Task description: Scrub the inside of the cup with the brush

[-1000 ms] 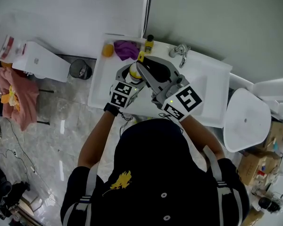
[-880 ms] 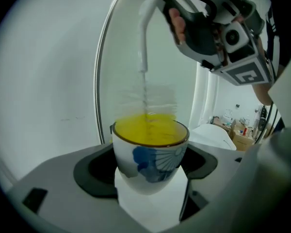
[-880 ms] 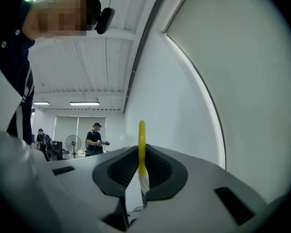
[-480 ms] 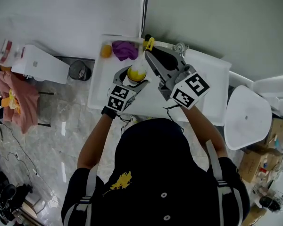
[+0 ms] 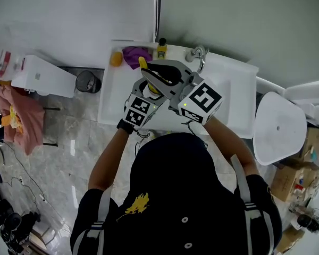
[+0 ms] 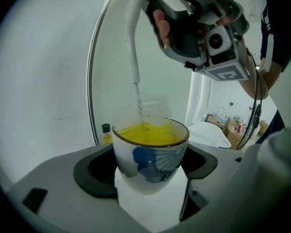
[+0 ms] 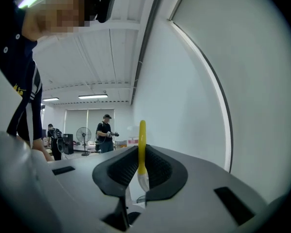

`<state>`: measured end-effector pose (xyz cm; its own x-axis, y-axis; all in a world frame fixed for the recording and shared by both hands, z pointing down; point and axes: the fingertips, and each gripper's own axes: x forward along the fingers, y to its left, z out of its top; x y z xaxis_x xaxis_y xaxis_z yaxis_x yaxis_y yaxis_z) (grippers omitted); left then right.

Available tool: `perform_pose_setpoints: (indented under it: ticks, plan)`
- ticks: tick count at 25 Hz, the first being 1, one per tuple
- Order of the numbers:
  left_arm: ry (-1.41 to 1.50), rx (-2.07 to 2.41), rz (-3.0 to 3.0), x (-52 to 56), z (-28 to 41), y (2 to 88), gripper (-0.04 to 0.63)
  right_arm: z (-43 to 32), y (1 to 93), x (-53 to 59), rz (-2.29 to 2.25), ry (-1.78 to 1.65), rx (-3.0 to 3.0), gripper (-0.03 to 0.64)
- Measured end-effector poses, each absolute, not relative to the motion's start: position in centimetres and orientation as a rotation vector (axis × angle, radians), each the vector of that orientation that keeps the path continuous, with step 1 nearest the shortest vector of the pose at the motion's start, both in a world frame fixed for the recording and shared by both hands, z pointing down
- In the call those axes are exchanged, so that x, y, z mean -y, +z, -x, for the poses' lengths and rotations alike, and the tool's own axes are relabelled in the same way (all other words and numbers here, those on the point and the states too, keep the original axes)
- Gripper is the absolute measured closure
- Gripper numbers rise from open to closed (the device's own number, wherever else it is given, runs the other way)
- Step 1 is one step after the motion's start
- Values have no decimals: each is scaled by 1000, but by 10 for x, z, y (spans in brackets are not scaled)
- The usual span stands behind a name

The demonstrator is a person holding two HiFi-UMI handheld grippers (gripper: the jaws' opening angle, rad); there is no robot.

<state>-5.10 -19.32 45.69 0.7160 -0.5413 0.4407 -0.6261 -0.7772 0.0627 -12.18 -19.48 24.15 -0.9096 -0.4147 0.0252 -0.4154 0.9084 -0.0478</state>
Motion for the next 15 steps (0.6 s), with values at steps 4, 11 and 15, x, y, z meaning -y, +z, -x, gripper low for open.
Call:
perform_pose_setpoints:
  ticks: [4, 11, 15]
  plan:
    - [577, 950, -2679, 191, 57, 461, 192, 98, 245, 214, -713, 129, 3061, 549]
    - [568, 1059, -2554, 203, 95, 473, 192, 77, 258, 187, -641, 374, 3129, 551]
    - [570, 1069, -2553, 202, 91, 476, 192, 97, 259, 163, -580, 303, 3127, 549]
